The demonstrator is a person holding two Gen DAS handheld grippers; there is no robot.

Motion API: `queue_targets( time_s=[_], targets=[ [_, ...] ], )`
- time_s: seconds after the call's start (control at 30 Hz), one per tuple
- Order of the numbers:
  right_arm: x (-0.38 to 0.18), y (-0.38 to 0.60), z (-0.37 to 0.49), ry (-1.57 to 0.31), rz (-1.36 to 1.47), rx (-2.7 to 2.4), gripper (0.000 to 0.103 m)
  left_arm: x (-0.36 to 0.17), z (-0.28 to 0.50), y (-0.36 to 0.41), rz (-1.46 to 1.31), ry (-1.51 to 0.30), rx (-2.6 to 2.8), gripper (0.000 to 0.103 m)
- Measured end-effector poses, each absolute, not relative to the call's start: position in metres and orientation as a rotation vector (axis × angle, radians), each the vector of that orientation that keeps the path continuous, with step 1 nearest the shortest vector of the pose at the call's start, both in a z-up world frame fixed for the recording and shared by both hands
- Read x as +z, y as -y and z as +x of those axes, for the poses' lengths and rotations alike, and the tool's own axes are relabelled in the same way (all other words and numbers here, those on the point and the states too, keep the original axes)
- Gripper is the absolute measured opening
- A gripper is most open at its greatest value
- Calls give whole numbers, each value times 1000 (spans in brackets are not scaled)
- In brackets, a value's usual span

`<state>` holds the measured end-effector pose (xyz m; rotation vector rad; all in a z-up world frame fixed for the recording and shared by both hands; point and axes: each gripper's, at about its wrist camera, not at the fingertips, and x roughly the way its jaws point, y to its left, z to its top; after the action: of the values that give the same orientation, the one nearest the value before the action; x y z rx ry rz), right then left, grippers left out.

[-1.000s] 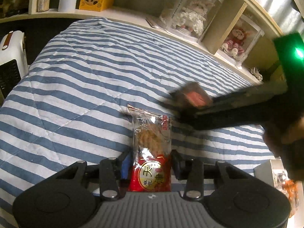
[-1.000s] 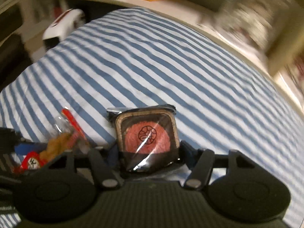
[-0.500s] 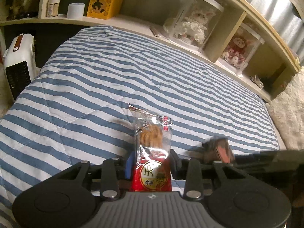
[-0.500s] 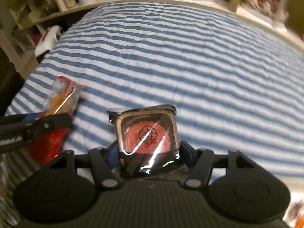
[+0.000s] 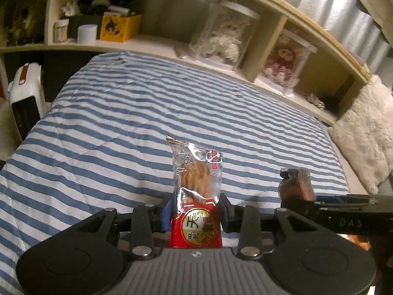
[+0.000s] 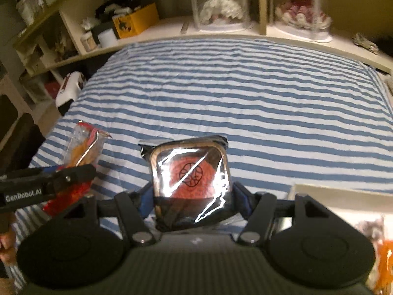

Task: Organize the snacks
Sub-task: 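Carry the red cookie bag and dark cake box over the white tray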

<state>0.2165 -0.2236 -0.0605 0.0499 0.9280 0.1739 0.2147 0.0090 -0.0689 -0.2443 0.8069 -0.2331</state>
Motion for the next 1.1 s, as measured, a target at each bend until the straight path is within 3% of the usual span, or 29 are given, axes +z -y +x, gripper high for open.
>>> queue_targets(
  time_s=[0.63, 1.1],
  targets=[
    [14, 324, 80, -796, 131, 93, 70, -11, 127, 79, -274, -698, -374, 39],
    [16, 407, 13, -777, 175, 8, 70, -3, 103, 163, -288, -709, -459, 39]
  ],
)
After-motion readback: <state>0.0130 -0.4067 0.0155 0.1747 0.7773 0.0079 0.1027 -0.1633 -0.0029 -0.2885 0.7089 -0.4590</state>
